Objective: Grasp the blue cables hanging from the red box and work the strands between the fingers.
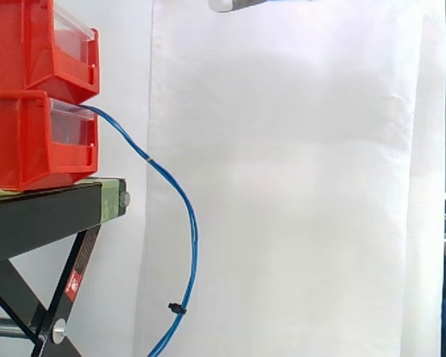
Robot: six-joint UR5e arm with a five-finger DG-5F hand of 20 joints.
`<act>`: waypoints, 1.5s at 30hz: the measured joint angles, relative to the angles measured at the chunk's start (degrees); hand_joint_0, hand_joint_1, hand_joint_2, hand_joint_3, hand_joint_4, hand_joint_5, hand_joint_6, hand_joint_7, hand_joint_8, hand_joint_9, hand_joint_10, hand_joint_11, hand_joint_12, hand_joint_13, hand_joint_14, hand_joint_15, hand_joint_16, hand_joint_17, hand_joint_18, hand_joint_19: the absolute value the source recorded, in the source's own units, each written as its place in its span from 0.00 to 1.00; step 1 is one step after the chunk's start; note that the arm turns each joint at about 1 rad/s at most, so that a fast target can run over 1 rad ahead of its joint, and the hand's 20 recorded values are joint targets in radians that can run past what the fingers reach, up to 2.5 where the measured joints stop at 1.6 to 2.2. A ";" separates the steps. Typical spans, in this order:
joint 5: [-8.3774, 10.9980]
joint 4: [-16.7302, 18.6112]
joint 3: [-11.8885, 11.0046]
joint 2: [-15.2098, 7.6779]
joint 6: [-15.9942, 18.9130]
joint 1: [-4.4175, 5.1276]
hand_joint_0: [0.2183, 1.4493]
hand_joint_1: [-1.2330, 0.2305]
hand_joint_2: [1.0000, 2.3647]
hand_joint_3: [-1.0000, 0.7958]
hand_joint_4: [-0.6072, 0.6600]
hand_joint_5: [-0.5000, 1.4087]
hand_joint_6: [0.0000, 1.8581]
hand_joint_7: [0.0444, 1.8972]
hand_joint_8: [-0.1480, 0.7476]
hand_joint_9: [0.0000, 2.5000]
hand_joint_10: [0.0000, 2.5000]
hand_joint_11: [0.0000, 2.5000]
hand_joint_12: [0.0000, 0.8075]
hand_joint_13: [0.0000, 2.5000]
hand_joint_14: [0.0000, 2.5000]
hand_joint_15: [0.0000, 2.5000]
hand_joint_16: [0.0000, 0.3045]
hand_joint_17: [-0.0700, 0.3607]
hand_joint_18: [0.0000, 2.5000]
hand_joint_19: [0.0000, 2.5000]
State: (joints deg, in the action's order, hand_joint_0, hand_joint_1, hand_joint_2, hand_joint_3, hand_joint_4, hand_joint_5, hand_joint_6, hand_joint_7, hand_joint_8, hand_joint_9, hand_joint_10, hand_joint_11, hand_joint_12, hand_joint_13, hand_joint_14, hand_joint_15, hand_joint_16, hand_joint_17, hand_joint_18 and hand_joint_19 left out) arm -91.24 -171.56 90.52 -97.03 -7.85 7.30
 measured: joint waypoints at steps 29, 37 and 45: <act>0.01 -0.44 -0.01 0.00 -0.01 -0.08 0.34 0.69 0.00 0.00 0.62 0.07 0.00 0.35 0.51 0.00 0.00 0.02 0.49 0.00 0.00 0.07 0.24 0.54 0.00 0.06; -0.01 -0.42 -0.01 0.00 -0.01 -0.23 0.34 0.69 0.00 0.00 0.62 0.08 0.00 0.35 0.51 0.00 0.00 0.02 0.49 0.00 0.00 0.08 0.24 0.54 0.00 0.07; 0.24 -0.52 -0.02 0.00 0.29 -0.41 0.34 0.69 0.00 0.00 0.62 0.08 0.00 0.35 0.51 0.00 0.00 0.02 0.49 0.00 0.00 0.08 0.24 0.54 0.00 0.07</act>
State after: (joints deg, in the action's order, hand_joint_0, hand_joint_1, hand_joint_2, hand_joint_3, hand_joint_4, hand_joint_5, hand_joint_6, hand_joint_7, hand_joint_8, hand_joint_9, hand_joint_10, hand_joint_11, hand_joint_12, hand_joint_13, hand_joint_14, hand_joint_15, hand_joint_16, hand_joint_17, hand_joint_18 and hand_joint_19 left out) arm -91.00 -172.08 90.50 -97.03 -7.56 6.88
